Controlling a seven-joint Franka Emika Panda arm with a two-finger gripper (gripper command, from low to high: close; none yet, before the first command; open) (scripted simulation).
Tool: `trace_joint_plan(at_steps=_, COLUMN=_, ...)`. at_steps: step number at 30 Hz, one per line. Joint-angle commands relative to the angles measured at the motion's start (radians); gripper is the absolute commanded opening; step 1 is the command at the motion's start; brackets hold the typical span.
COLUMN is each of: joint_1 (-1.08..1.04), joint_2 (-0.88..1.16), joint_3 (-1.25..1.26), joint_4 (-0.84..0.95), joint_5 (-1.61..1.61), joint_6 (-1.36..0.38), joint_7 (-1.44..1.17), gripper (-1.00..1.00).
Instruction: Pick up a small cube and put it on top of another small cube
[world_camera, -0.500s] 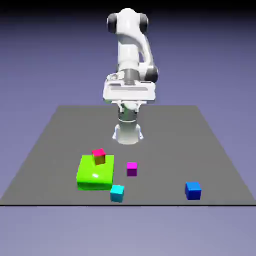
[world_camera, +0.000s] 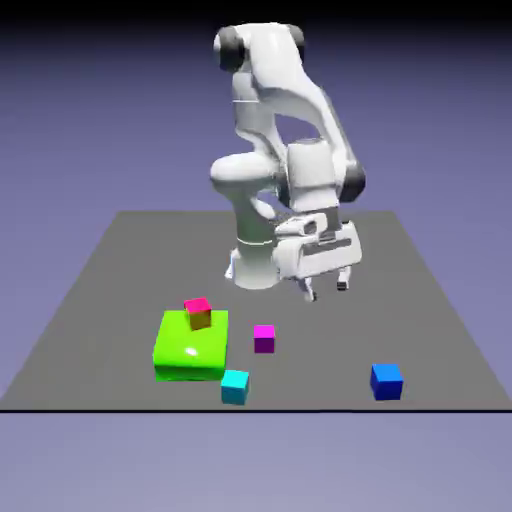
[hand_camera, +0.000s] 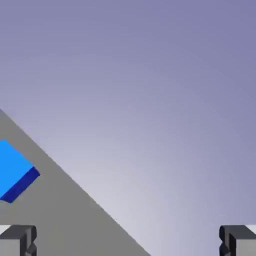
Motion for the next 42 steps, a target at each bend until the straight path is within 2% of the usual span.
trace_joint_plan(at_steps=1, joint_1=0.024, joint_2=0.036, joint_3=-0.012, joint_4=0.024, joint_5=0.008, joint_6=-0.017, joint_7=-0.042, gripper=0.00)
trace_joint_plan(at_steps=13, joint_1=0.363, joint_2=0.445, joint_3=-0.144, joint_4=0.294, joint_5=0.093, joint_6=-0.214, joint_7=-0.510, gripper=0.00)
trace_joint_plan(at_steps=19, joint_1=0.306, joint_2=0.603, joint_3=-0.075, joint_4=0.328, joint_5=0.158, joint_6=-0.090, joint_7=-0.555, gripper=0.00)
trace_joint_plan(at_steps=20, joint_1=0.306, joint_2=0.603, joint_3=-0.075, joint_4=0.328, joint_5=0.158, joint_6=-0.090, joint_7=-0.555, gripper=-1.00)
trace_joint_plan(at_steps=21, joint_1=0.306, joint_2=0.603, joint_3=-0.075, joint_4=0.328, joint_5=0.158, joint_6=-0.090, joint_7=-0.555, gripper=-1.00)
trace_joint_plan(at_steps=26, joint_1=0.339, joint_2=0.422, joint_3=-0.146, joint_4=0.278, joint_5=0.081, joint_6=-0.220, joint_7=-0.489, gripper=-1.00)
trace_joint_plan(at_steps=42, joint_1=-0.240, joint_2=-0.156, joint_3=-0.186, joint_4=-0.124, joint_5=-0.217, joint_6=-0.370, joint_7=0.037, gripper=-1.00)
